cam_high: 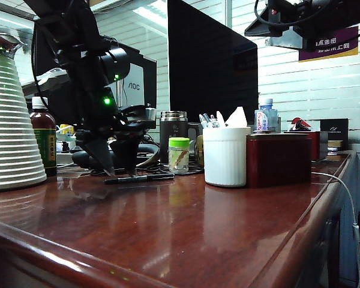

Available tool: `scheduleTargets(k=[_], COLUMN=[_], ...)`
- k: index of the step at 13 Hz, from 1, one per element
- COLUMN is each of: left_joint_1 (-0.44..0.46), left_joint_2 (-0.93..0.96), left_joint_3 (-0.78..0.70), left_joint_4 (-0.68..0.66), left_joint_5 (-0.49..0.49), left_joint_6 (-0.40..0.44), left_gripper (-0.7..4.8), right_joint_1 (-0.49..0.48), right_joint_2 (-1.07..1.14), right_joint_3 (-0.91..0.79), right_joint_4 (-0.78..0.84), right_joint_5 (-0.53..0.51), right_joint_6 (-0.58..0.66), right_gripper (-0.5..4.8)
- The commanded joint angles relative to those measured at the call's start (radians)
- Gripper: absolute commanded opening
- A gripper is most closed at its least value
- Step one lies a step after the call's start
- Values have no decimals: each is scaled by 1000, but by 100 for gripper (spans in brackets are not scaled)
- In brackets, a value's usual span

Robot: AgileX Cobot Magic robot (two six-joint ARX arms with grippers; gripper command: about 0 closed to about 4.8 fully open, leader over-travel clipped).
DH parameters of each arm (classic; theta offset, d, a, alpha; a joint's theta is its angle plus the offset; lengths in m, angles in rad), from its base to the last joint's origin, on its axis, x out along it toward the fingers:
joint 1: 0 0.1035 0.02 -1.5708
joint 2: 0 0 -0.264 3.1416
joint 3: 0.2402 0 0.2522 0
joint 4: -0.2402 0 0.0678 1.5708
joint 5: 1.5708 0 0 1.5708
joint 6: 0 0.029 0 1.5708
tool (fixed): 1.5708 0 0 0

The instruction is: Pick up all the pens on the desk and put them into the pen holder one by one.

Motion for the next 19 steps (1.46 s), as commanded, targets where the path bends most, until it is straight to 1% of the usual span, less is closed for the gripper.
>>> scheduleTargets(k=[1, 2, 3, 4, 5, 6, 7, 9, 11, 13, 14, 16, 17, 18, 19], left_joint_1=[0, 0, 0, -25, -75, -98, -149, -187, -216, -263, -280, -314, -340, -360, -365], left_joint_2=[40, 40, 29, -165, -224, -235, -242, -242, -245, -245, -246, -247, -251, -296, -291], left_joint_3=[3, 3, 3, 2, 2, 1, 1, -10, -66, -154, -181, -245, -290, -536, -578], left_joint_4=[-20, -16, 8, 245, 368, 402, 460, 507, 629, 812, 874, 1062, 1180, 1429, 1497], left_joint_5=[-3, -4, 17, 262, 303, 303, 303, 299, 295, 291, 275, 236, 185, -109, -129], left_joint_6=[-19, -19, -130, -367, -415, -416, -420, -439, -502, -546, -546, -551, -612, -687, -703], left_gripper=[145, -13, -5, -5, -5, -5, -5, -5, -5, -5, -5, -5, -5, -5, -5], right_joint_1=[-9, -9, -10, -15, -22, -24, -33, -51, -84, -144, -163, -192, -196, -196, -196], right_joint_2=[-4, -4, -4, -13, -21, -25, -36, -47, -66, -101, -114, -138, -147, -147, -147], right_joint_3=[3, 3, 3, 3, 3, 3, 3, 3, 3, 3, 3, 3, 3, 3, 3], right_joint_4=[-5, -4, -4, -14, -33, -34, -44, -46, -49, -48, -48, -49, -49, -99, -121], right_joint_5=[-3, -2, 1, -5, -20, -26, -26, -31, -39, -45, -47, -53, -52, -60, -60], right_joint_6=[-4, -5, -4, -3, -3, -3, -3, -3, -3, -3, -3, -3, -3, 0, -1], right_gripper=[306, 306, 306, 306, 306, 305, 305, 305, 305, 305, 305, 305, 305, 305, 305])
